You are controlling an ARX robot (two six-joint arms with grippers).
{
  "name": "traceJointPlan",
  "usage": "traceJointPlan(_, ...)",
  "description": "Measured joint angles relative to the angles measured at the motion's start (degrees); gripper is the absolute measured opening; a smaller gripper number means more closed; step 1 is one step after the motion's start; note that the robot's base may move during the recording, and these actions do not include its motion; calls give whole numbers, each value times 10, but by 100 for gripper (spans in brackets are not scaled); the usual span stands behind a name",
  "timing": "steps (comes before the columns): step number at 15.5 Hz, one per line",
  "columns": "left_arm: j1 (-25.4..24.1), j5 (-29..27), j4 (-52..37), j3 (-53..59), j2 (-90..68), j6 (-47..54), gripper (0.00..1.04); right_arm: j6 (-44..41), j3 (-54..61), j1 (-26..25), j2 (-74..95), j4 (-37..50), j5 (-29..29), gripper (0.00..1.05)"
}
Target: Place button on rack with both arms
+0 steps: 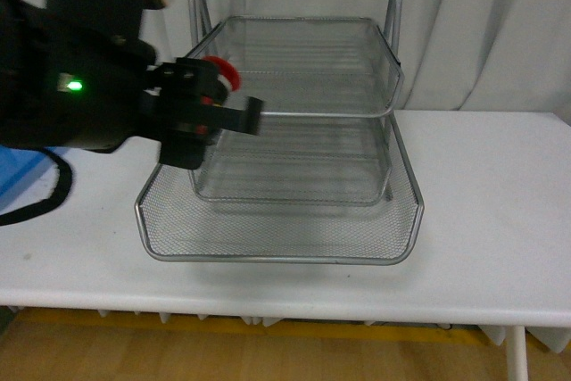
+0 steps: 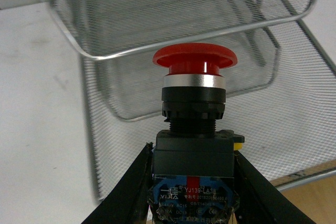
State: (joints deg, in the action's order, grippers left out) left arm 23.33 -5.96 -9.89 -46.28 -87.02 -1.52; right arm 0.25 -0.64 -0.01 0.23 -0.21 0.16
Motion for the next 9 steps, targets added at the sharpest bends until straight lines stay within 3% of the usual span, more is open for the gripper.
traceJointPlan(4,61,26,48,-84,-97,-1,36,0,0,0,0,0,0,98)
traceJointPlan(9,64,8,112,-193,-207,12,36,0,0,0,0,0,0,98)
